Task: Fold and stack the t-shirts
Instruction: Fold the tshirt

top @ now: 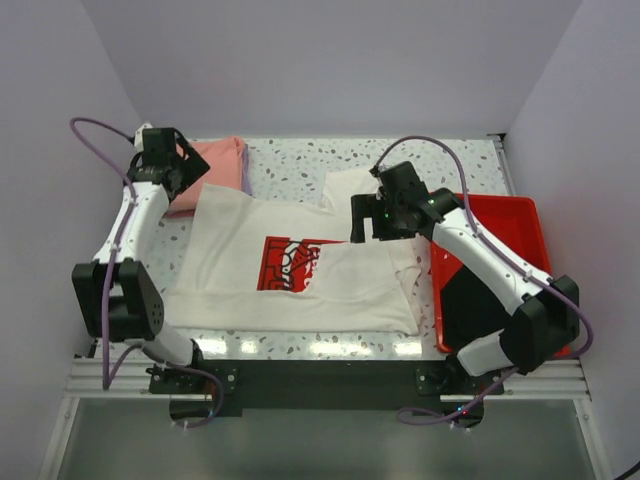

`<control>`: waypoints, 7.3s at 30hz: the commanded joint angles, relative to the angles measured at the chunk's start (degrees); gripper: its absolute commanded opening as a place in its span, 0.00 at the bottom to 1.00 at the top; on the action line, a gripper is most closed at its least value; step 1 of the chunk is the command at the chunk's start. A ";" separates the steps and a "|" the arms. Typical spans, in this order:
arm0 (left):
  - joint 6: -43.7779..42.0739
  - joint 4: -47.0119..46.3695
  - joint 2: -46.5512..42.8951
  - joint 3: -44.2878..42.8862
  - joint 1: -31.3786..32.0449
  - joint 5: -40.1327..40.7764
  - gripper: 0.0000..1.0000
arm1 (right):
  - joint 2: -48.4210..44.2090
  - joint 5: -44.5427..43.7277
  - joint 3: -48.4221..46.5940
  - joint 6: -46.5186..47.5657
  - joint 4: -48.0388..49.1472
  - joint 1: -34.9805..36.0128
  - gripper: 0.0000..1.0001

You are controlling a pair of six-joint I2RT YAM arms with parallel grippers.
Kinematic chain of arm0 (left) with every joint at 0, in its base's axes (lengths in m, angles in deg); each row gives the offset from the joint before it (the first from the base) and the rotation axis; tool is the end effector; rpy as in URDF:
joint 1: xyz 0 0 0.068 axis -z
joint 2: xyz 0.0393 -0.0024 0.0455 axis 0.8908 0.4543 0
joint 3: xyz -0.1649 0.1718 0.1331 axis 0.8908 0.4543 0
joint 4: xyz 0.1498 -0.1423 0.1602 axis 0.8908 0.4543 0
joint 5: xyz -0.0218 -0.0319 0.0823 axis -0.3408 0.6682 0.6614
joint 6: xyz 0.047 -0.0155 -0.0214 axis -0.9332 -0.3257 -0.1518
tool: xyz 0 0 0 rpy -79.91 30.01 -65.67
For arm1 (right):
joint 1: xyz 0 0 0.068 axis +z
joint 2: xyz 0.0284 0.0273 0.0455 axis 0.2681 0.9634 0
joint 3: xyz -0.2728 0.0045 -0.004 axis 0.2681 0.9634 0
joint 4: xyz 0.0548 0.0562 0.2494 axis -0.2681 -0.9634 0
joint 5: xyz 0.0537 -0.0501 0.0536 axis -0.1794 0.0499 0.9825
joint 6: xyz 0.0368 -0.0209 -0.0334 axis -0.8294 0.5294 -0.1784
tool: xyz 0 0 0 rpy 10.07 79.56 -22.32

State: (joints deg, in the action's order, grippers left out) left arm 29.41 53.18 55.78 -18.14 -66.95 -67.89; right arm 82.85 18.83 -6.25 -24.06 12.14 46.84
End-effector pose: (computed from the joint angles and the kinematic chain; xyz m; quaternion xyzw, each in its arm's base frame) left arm 0.3334 0.0296 0.3115 -0.3824 0.8272 -0.0492 0.4088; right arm 0.2552 0.1567 0.3077 -0.0762 0.9471 0.1570 0.2693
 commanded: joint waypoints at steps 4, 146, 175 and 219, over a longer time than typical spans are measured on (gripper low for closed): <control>-8.50 4.72 17.80 -19.58 0.98 -0.52 0.84 | 5.03 -4.38 -4.88 3.01 2.65 -2.02 0.99; 9.26 6.32 -18.65 22.57 2.04 20.41 0.00 | -14.99 -20.48 19.02 10.57 24.10 1.41 0.00; 23.50 11.94 -29.01 41.31 -3.67 24.63 0.29 | -28.35 -7.13 36.06 -5.41 8.37 15.02 0.20; 7.49 -12.06 -7.22 41.30 9.85 -7.80 1.00 | 30.77 7.29 4.55 -5.26 22.62 -12.56 0.99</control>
State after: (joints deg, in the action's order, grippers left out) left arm 33.04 37.25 46.09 21.39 -61.13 -73.42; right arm 102.65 27.18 3.07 -36.50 25.93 37.05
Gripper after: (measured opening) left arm 0.997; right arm 0.986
